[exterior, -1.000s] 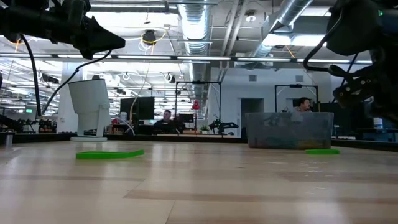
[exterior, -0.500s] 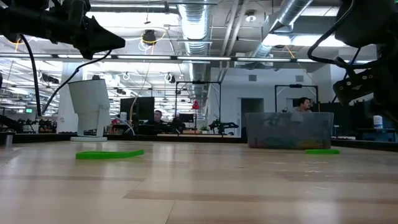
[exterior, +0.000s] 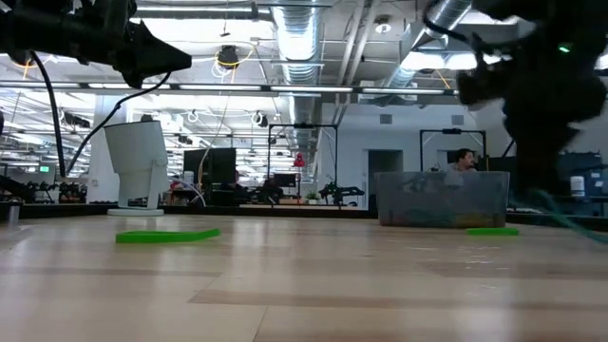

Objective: Pick and place rubber bands into bin
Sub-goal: Put the blue rubber band into the black container

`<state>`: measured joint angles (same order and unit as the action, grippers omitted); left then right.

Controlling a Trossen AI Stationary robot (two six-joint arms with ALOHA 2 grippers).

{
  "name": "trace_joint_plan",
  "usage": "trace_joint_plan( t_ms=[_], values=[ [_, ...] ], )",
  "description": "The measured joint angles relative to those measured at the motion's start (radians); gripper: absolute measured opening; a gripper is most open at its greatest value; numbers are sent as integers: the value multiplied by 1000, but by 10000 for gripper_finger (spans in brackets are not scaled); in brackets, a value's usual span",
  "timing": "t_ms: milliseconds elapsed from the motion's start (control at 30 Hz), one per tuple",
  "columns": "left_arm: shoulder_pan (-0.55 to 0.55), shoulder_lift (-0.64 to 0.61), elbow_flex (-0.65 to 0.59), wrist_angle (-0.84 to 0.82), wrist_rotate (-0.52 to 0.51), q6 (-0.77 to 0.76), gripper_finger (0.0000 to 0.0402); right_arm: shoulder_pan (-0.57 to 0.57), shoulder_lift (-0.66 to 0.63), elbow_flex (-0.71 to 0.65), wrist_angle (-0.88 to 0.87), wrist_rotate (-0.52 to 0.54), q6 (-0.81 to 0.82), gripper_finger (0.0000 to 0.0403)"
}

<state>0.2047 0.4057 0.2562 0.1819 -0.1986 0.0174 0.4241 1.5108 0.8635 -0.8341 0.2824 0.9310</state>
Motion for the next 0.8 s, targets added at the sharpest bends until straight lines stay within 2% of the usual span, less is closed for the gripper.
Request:
trace_joint_plan(
  t_ms=[233,333,433,633,800],
  values=[
    [0,0,0,5,0,0,55,-50,-1,191,-251,286,-111,1],
    [0,0,0,10,0,0,55,-93,-2,270,-356,446,-162,1],
    [0,0,0,11,0,1,55,-153,-3,338,-435,541,-206,1],
    [0,0,0,11,0,2,55,-308,-3,380,-473,590,-304,0],
    [0,0,0,11,0,3,55,-456,-4,347,-456,555,-382,0]
  ],
)
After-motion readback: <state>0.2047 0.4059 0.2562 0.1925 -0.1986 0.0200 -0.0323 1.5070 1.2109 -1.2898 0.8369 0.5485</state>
